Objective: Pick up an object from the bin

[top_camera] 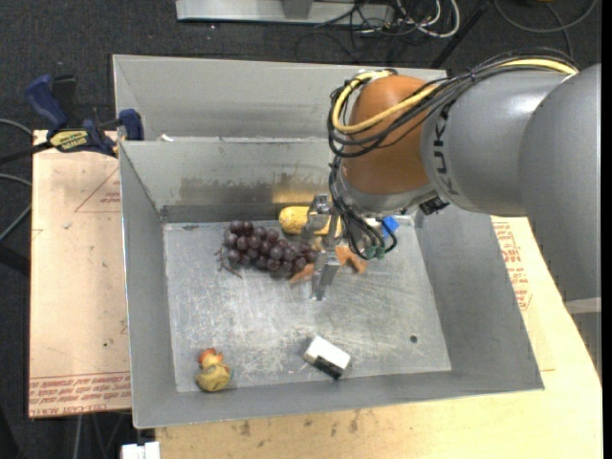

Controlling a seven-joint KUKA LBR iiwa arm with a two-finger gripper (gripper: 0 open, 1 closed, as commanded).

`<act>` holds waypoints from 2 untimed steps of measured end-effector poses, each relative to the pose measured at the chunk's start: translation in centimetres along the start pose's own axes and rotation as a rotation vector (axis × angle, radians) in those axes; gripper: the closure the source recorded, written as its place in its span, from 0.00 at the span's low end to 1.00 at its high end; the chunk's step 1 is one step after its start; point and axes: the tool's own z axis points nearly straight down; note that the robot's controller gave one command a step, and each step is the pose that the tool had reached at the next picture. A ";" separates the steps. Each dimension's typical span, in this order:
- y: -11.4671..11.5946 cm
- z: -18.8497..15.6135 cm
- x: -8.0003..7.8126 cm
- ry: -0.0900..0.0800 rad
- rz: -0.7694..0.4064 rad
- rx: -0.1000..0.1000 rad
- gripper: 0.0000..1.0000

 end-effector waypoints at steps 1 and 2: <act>2.9 1.2 -0.3 0.011 -0.120 0.000 0.00; 4.3 0.3 -2.1 0.002 0.005 -0.001 0.00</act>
Offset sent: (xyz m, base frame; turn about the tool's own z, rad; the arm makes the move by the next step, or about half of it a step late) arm 0.0235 0.0464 -0.0047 0.0249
